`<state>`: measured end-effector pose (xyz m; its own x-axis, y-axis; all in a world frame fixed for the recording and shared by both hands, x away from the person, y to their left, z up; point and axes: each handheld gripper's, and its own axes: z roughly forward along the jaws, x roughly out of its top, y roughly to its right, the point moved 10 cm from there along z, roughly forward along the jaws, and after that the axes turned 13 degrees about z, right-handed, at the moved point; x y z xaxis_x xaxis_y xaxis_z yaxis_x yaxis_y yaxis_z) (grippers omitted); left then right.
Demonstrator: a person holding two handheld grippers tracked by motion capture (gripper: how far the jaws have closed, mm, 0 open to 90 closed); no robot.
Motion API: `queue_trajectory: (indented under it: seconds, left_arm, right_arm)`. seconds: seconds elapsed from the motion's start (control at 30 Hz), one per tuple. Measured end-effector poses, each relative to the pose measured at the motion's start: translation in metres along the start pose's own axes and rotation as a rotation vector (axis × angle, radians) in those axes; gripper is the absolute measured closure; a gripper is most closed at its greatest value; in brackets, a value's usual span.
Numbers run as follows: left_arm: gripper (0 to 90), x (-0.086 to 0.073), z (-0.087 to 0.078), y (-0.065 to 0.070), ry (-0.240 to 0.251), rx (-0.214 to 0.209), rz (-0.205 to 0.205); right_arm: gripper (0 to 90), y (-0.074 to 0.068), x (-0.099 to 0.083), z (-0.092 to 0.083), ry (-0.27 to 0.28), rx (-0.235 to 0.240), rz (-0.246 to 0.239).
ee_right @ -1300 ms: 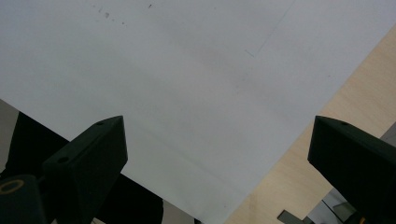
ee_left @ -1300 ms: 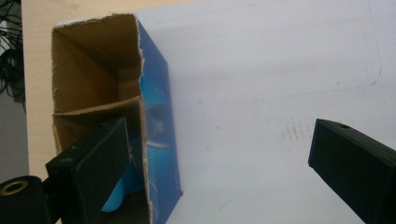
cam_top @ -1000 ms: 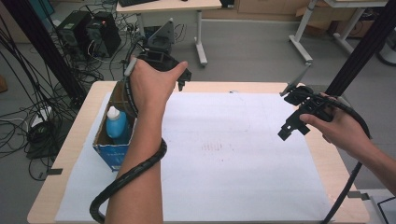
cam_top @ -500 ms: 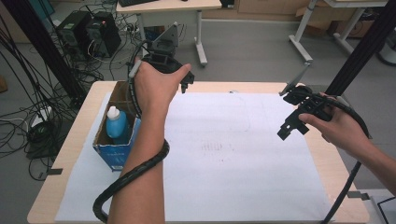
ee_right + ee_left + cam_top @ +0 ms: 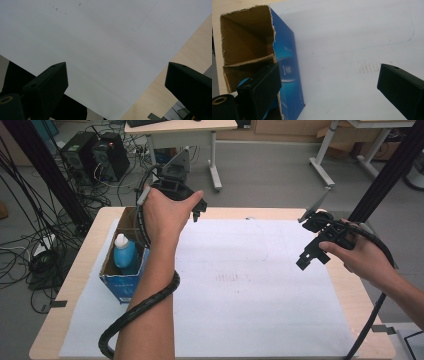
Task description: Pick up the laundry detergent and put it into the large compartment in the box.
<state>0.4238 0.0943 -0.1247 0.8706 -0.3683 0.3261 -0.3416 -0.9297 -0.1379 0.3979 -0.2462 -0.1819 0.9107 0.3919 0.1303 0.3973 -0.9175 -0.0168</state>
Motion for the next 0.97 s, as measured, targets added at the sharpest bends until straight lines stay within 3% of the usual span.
queue_trajectory:
  seconds: [0.97]
  left_arm:
    - [5.8,-0.0019,0.0032,0.0023,-0.006,0.001,0.003]
  right_arm:
    - [4.7,-0.0012,-0.0015,-0.0029,0.006,-0.002,-0.006]
